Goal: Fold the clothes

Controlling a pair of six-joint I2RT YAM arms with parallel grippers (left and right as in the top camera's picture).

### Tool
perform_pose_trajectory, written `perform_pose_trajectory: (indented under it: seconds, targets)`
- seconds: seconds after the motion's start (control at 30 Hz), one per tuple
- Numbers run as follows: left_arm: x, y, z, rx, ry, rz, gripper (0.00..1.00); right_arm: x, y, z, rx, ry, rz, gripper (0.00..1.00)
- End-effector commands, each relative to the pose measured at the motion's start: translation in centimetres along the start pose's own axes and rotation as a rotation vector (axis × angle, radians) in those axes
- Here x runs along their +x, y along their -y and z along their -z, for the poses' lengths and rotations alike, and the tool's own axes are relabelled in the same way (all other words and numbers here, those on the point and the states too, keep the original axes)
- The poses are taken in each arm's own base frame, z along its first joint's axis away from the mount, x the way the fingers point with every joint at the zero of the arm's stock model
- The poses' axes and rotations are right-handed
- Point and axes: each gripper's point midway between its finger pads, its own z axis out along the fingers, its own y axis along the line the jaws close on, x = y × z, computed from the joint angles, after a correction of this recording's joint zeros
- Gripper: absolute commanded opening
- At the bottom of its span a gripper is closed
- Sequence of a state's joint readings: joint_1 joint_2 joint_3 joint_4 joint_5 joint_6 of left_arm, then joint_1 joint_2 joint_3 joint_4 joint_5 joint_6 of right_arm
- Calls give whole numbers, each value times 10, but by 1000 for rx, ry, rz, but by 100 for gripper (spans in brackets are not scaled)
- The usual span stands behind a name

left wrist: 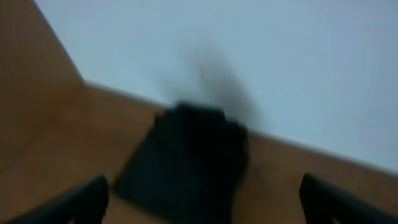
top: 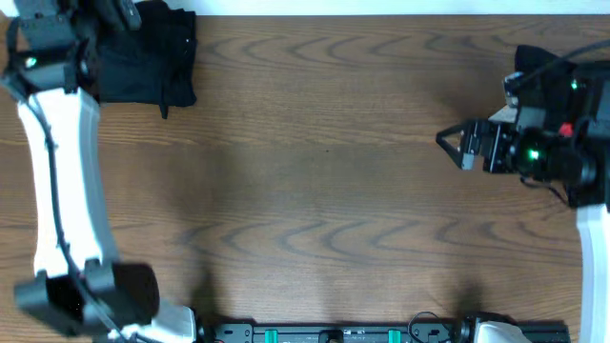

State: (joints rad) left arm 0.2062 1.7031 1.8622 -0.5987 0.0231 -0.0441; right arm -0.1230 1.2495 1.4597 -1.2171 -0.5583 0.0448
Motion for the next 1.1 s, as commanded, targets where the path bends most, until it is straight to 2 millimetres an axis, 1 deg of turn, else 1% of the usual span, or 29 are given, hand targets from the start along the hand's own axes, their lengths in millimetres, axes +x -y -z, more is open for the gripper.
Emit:
perform_pose_trajectory:
  seconds: [0.0,0.1,0.17,0.27,0.37,0.5,0.6,0.73,0.83,0.93,0.97,1.07]
  targets:
    - [0,15,54,76,-15,31,98,5,7,21,109,42,9,99]
    - [12,42,100,241,-64,31,98,16,19,33,209,40,-8,99]
    - [21,53,126,311,-96,33,98,23,28,41,279,41,-57,99]
    - [42,57,159,339,-160,34,98,33,37,49,351,36,-111,99]
    - [67,59,187,349,-233,-8,98,40,43,56,403,41,-149,99]
    - [96,63,220,374,-313,-61,98,42,54,67,486,73,-209,99]
    - [113,67,241,396,-361,-79,98,44,66,77,571,108,-266,99]
    - [128,72,256,421,-411,-103,98,45,86,95,723,170,-349,99]
    - [144,76,259,435,-473,-119,98,44,96,104,790,210,-404,99]
    - [164,79,256,444,-551,-137,98,40,105,112,837,243,-414,99]
    - [173,81,253,446,-584,-144,98,38,110,117,873,265,-424,99]
    - [202,83,242,445,-680,-159,99,28,120,126,894,342,-488,99]
